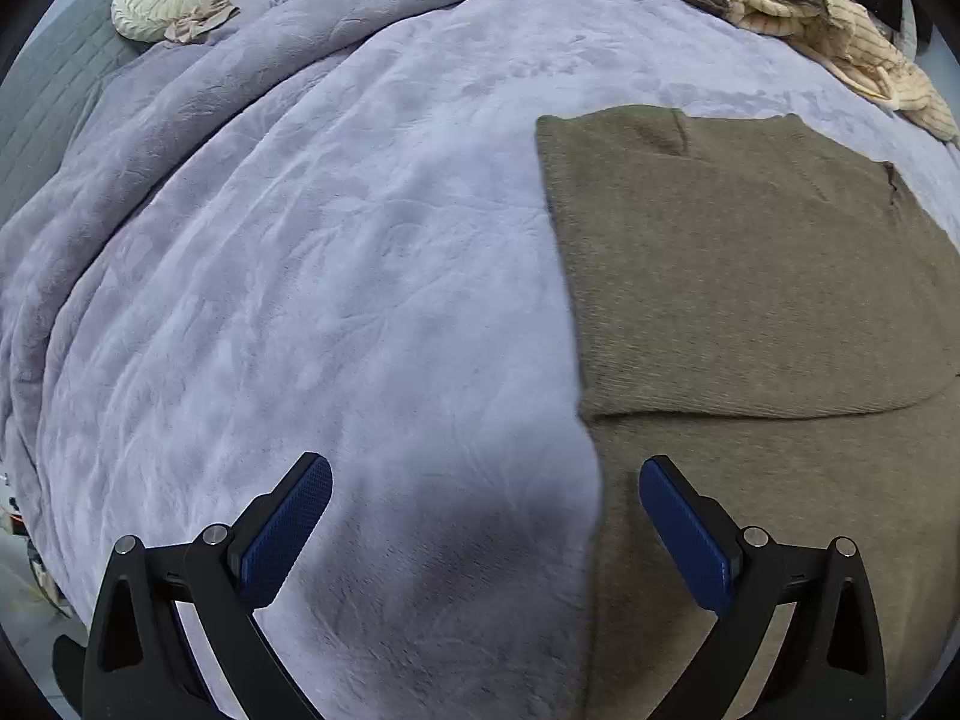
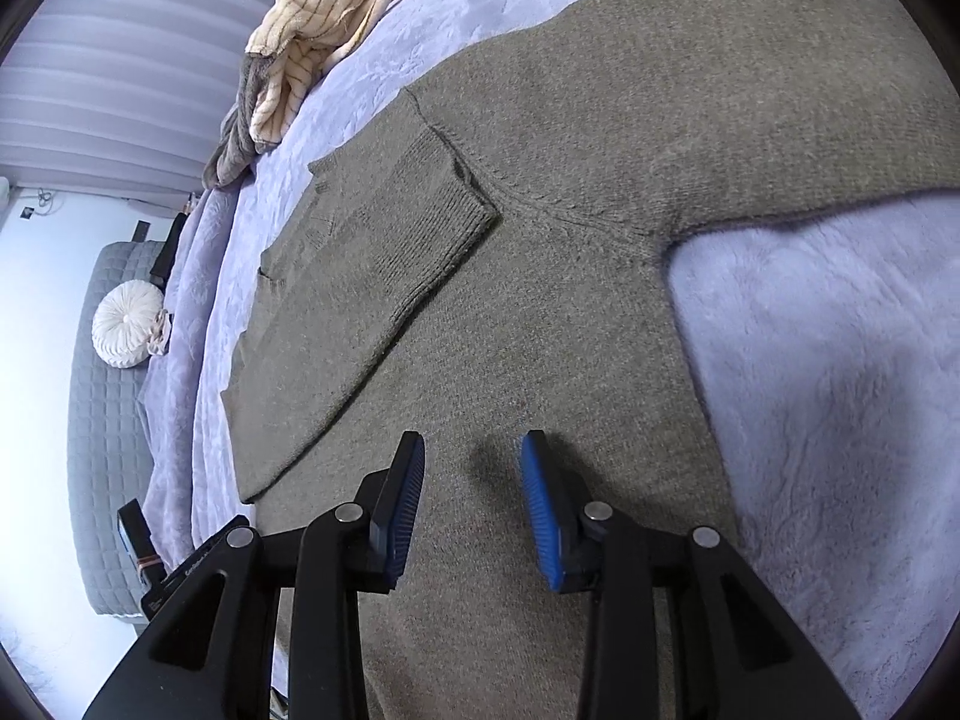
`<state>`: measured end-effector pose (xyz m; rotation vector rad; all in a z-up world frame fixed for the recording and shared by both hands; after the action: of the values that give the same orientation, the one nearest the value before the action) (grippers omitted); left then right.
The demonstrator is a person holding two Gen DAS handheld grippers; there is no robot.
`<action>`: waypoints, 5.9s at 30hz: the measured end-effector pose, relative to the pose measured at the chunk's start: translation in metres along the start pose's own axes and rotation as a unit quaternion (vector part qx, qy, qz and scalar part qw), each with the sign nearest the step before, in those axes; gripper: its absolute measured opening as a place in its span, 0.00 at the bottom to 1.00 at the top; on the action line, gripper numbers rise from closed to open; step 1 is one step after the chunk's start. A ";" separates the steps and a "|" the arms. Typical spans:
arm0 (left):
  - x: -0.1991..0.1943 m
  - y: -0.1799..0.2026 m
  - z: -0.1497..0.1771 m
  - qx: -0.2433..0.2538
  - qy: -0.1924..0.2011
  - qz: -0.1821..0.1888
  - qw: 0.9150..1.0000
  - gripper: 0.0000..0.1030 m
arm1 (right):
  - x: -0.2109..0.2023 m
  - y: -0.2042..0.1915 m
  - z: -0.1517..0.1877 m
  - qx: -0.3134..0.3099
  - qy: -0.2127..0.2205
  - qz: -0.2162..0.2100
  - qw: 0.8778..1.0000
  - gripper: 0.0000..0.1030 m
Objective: Fold small clothes
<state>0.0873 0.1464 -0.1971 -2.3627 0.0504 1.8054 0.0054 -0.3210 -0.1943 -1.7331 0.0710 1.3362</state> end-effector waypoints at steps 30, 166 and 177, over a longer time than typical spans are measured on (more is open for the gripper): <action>-0.030 0.311 -0.062 0.154 0.019 0.155 0.976 1.00 | -0.195 0.217 -0.109 0.262 0.241 -0.013 0.935 0.38; -0.008 0.021 -0.024 -0.029 0.025 0.069 0.997 0.96 | -0.001 0.041 -0.081 -0.027 0.023 0.059 0.998 0.19; 0.041 0.023 -0.046 -0.074 -0.021 0.192 0.978 0.35 | 0.001 0.034 -0.070 -0.023 0.001 0.037 0.999 0.40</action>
<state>0.1388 0.1198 -0.2274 -2.5559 0.4062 2.0914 0.0384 -0.3876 -0.2166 -1.7853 0.1077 1.3988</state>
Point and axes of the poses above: each gripper's, at about its wrist camera, not at the fingertips, and x roughly the way its jaws point, y to its right, z to its underside, the point moved 4 cm from there along x, roughly the way its jaws point, and after that the axes turned 10 degrees about x, right-handed, at the moved point
